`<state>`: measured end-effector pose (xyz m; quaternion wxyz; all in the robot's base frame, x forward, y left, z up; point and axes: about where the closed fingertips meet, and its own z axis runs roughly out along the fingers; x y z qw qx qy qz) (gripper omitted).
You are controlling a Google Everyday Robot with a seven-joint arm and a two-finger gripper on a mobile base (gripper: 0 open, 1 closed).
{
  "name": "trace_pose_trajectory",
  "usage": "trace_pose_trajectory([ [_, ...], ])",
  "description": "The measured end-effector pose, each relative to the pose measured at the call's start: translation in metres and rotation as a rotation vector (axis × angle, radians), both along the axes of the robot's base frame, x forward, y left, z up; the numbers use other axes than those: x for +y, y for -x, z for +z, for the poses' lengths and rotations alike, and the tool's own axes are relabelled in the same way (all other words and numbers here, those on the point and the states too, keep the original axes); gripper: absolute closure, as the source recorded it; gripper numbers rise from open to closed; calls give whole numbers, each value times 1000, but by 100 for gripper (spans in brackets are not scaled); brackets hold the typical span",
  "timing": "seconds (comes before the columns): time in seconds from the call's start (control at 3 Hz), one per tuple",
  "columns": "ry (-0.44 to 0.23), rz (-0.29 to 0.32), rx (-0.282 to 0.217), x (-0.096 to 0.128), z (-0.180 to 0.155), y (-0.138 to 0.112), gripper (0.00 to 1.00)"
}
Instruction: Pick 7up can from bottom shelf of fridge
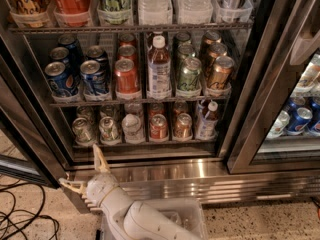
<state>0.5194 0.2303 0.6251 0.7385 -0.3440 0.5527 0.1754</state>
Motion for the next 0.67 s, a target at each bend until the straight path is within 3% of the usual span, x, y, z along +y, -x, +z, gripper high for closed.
trace_pose_trajectory([
  [0.33,-24,-72,-23,11,-11,-5,41],
  [0.67,-63,-136,-24,20,-21,-7,51],
])
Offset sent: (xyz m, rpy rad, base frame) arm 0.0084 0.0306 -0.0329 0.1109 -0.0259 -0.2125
